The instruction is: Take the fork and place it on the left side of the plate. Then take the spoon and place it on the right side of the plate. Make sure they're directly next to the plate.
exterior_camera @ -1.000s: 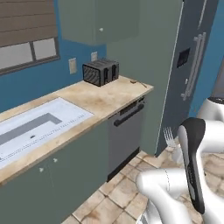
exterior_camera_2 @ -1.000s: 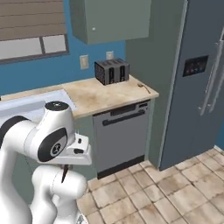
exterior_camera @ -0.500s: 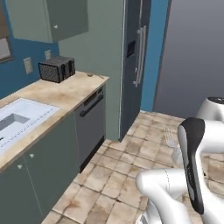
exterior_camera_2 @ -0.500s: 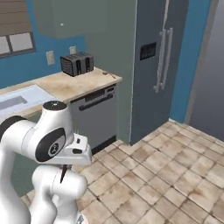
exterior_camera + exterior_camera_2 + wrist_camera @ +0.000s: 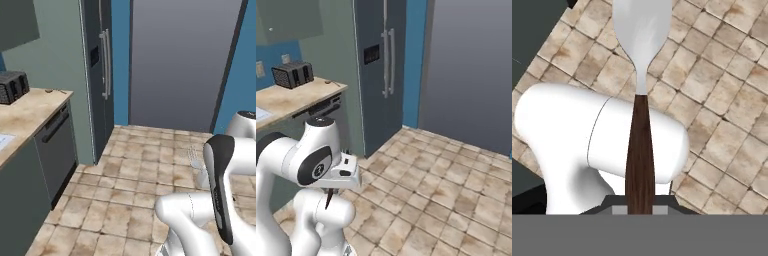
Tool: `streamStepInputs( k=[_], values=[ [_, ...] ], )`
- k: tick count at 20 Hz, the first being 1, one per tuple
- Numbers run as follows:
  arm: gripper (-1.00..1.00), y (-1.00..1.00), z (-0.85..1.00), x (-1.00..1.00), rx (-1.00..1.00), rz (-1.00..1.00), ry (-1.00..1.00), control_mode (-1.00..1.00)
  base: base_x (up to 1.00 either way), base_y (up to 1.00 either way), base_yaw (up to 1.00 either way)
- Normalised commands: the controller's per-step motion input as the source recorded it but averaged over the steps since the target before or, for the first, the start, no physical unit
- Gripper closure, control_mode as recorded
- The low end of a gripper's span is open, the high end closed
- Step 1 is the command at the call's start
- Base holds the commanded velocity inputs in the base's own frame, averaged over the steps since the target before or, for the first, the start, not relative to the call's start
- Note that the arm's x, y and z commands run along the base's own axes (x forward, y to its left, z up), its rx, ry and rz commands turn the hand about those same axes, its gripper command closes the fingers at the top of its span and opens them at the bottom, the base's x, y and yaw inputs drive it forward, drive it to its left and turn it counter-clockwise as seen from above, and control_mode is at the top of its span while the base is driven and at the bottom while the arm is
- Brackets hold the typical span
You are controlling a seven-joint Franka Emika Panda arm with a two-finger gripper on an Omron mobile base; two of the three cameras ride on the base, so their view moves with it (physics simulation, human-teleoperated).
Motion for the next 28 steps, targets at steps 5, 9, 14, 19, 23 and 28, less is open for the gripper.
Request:
streamStepInputs(
  k=[5, 9, 14, 19, 23, 28],
  values=[
    [1.00, 0.00, 0.00, 0.00, 0.00, 0.00, 0.00, 1.00, -1.00, 0.38, -0.46],
    [1.00, 0.00, 0.00, 0.00, 0.00, 0.00, 0.00, 1.00, -0.77, 0.83, -0.33],
    [1.00, 0.00, 0.00, 0.00, 0.00, 0.00, 0.00, 1.00, -0.41, 1.00, -0.15],
    [1.00, 0.00, 0.00, 0.00, 0.00, 0.00, 0.00, 1.00, -0.25, 1.00, -0.02],
    [1.00, 0.00, 0.00, 0.00, 0.00, 0.00, 0.00, 1.00, -0.69, 1.00, 0.01],
    [1.00, 0.00, 0.00, 0.00, 0.00, 0.00, 0.00, 1.00, -0.42, 1.00, 0.02]
  ],
)
